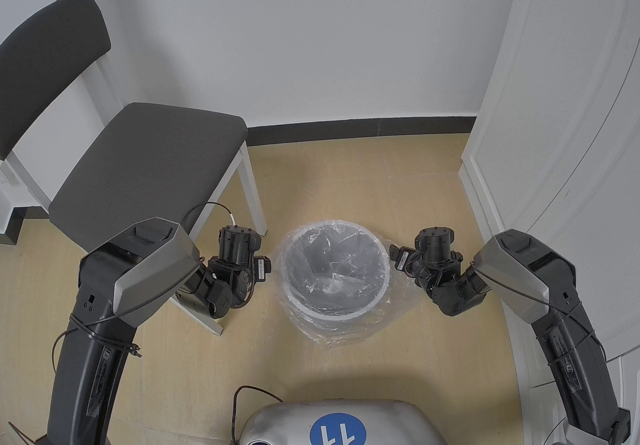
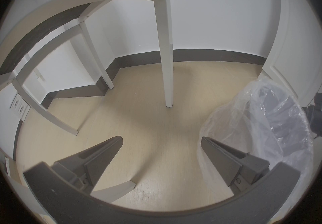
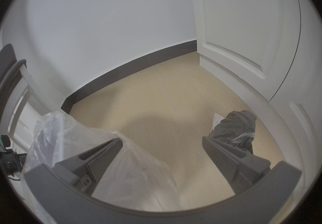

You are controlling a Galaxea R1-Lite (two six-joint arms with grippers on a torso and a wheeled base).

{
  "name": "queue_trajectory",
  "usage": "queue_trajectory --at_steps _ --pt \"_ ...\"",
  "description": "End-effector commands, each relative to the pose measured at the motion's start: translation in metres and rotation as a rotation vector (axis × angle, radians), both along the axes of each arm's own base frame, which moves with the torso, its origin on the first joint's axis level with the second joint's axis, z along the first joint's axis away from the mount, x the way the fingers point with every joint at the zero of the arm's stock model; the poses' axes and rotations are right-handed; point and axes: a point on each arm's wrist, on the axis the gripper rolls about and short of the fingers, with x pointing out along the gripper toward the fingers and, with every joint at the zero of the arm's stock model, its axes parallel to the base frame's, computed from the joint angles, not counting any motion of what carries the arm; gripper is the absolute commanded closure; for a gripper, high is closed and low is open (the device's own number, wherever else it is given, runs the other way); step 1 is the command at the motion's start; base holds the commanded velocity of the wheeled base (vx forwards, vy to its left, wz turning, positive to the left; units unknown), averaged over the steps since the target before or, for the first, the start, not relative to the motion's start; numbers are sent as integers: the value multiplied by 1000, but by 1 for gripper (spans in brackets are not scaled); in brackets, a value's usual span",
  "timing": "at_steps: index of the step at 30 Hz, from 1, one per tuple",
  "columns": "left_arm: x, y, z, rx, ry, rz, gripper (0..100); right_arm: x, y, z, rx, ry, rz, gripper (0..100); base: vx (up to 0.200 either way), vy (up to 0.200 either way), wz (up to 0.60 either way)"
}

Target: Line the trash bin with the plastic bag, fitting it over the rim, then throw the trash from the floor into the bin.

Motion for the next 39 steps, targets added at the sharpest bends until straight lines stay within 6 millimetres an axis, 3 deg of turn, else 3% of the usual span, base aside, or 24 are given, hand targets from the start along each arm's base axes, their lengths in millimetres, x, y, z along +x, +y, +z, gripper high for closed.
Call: queue_trajectory --at_steps 1,5,11,22,25,29,30,34,37,39 --pt "-4 4 17 -7 -11 -4 0 -4 -1 28 10 -23 5 0 0 0 0" --pt "-13 6 31 -23 -3 -39 0 -14 -3 42 6 -6 19 0 0 0 0" --pt "-19 7 31 -22 21 -76 0 -32 0 49 6 40 88 0 0 0 0" --pt "-16 6 4 -47 71 -122 0 -51 1 59 15 73 164 0 0 0 0" --pt "-5 8 -11 -54 66 -115 0 -50 -8 61 -7 70 165 0 0 0 0" --pt "5 6 -15 -73 51 -130 0 -47 -15 61 -12 70 169 0 0 0 0" --pt "19 7 -22 -88 66 -153 0 -47 -24 56 -11 94 181 0 0 0 0" --pt "35 12 -21 -87 104 -154 0 -46 -36 49 -37 114 201 0 0 0 0" --pt "52 22 -44 -18 120 -154 0 -45 -45 35 -80 141 209 0 0 0 0" --pt "57 27 -48 -9 122 -151 0 -46 -45 30 -93 152 215 0 0 0 0"
